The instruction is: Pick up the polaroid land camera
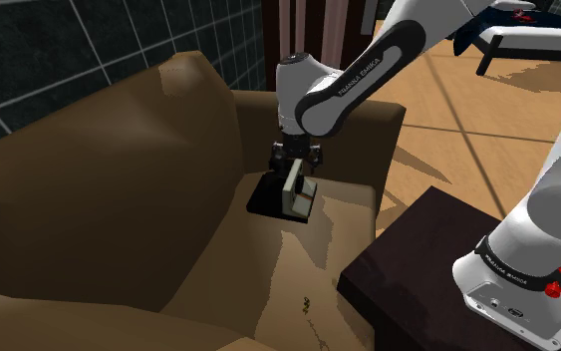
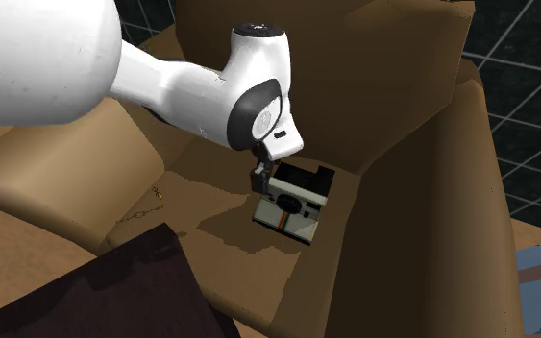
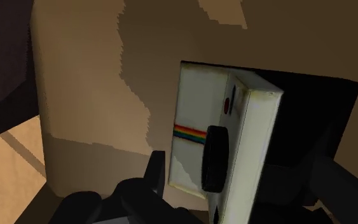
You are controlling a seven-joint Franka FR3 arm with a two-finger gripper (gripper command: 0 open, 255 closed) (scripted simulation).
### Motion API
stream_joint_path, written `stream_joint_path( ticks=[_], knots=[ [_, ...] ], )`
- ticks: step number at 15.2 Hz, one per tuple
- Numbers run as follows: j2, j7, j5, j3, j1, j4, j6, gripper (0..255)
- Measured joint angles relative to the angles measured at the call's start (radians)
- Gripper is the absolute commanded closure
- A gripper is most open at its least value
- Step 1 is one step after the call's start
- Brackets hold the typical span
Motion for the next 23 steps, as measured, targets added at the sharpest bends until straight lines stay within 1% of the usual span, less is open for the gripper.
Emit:
stream_joint_path(
  ticks=[2,4,10,11,21,23],
  knots=[
    [0.077,0.078,-0.031,-0.021,0.024,0.052,0.012,0],
    [0.123,0.113,-0.052,-0.036,0.038,0.076,0.027,0],
    [0.198,0.154,-0.098,-0.066,0.060,0.089,0.084,0],
    [0.202,0.155,-0.101,-0.068,0.061,0.089,0.088,255],
    [0.204,0.157,-0.103,-0.069,0.062,0.089,0.090,255],
    [0.193,0.150,-0.094,-0.064,0.057,0.088,0.078,255]
  ],
)
